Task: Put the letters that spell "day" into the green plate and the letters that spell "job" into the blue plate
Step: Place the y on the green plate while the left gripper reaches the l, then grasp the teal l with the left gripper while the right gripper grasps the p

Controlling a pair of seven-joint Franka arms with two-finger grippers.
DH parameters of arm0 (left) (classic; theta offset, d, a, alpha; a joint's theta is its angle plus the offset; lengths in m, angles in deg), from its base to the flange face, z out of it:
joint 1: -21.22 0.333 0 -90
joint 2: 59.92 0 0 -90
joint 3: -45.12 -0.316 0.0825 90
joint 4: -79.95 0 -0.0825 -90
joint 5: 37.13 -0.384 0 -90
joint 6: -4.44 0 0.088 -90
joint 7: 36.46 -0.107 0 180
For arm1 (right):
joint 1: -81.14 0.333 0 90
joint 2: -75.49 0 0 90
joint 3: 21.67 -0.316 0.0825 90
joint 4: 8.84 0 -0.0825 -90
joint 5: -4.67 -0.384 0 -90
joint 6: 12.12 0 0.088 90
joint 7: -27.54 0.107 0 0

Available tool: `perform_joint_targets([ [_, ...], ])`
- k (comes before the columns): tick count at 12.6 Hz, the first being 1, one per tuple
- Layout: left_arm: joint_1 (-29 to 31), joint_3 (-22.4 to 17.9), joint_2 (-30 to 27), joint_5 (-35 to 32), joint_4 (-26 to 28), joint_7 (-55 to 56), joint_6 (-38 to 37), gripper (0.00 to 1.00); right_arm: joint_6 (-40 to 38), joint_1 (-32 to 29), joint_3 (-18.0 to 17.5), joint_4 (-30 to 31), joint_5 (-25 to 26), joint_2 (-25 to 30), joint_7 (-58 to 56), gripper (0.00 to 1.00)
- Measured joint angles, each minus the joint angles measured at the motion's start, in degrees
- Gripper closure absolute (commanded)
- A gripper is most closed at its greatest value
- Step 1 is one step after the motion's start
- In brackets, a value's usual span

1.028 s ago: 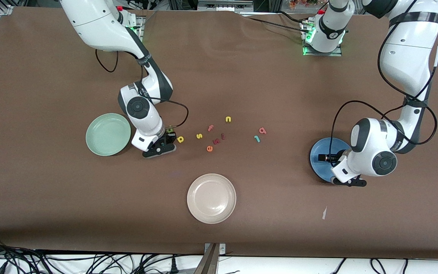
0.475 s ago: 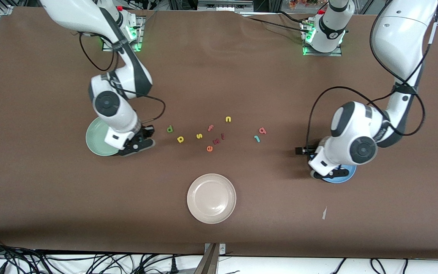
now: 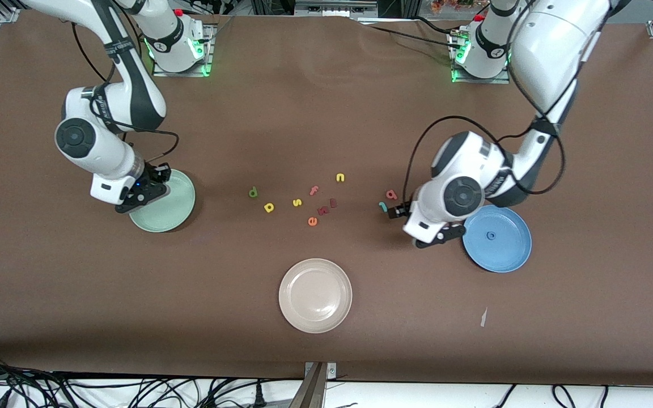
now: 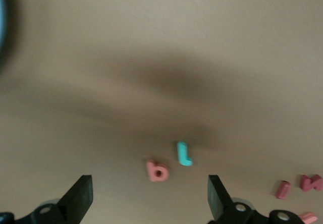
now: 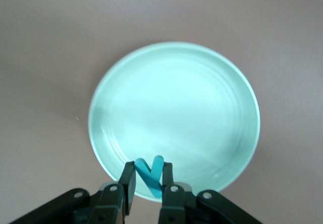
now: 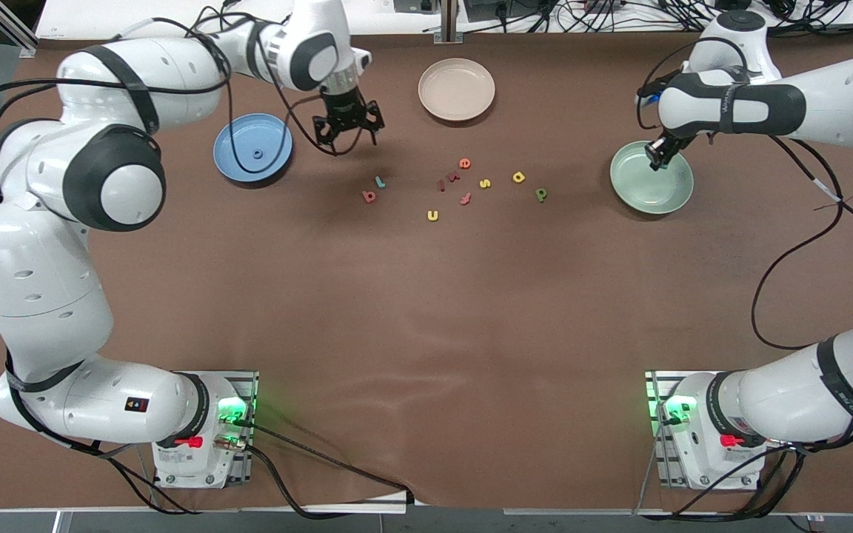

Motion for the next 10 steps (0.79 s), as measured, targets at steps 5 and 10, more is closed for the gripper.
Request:
perform_joint_targets([
  [5, -3.96, -0.09, 5.10, -0.01, 0.34, 6.47, 7.16, 0.50, 0.52, -0.62, -0.48, 0.38, -0.11, 0.06, 0.41, 0.12],
  [10, -4.13, -0.49, 6.68, -3.59, 0.91, 6.99, 7.37, 0.51, 0.76, 7.83, -1.45, -1.84, -7.18, -0.56, 11.49, 0.13],
])
